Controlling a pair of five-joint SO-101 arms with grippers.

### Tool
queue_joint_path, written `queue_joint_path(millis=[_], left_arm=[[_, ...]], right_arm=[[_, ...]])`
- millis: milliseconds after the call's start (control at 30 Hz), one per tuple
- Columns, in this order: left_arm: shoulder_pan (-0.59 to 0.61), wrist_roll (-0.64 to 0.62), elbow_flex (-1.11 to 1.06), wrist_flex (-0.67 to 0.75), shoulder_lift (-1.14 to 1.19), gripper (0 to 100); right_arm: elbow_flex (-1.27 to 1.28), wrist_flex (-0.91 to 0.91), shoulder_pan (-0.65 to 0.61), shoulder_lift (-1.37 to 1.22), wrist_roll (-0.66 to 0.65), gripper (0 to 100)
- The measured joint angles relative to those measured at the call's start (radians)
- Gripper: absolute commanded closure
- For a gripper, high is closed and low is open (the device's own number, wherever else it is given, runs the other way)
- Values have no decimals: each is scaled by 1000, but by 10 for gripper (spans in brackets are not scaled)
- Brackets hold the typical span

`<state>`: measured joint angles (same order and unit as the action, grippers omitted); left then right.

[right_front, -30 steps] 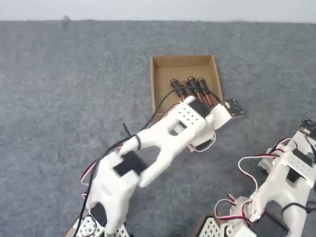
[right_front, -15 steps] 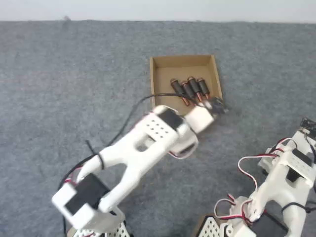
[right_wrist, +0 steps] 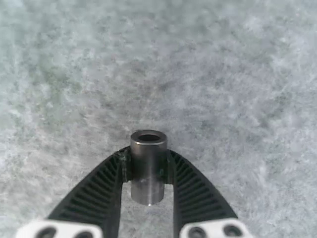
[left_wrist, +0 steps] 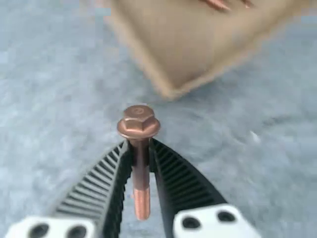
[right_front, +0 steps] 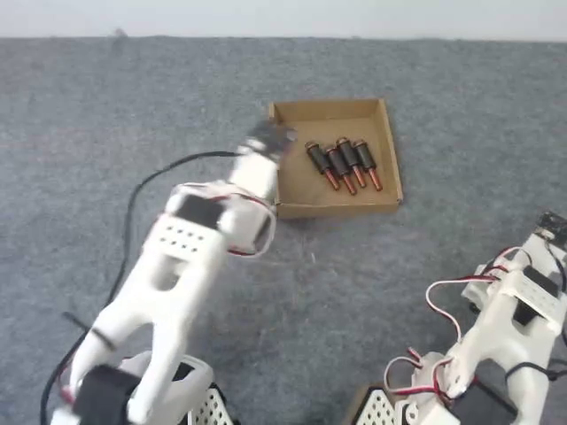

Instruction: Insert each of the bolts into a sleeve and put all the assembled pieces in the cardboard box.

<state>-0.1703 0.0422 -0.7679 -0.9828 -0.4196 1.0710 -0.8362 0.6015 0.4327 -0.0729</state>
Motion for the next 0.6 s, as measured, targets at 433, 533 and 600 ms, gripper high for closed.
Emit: queue_joint_path(millis=[433, 533, 600], left_arm=[[370, -144, -427, 175, -334, 988], [446, -144, -508, 175, -419, 988], [503, -146, -562, 175, -473, 988]], right_arm=[[0, 0, -46, 0, 0, 991], [0, 28, -94, 0, 0, 991], [0, 54, -114, 0, 0, 991]])
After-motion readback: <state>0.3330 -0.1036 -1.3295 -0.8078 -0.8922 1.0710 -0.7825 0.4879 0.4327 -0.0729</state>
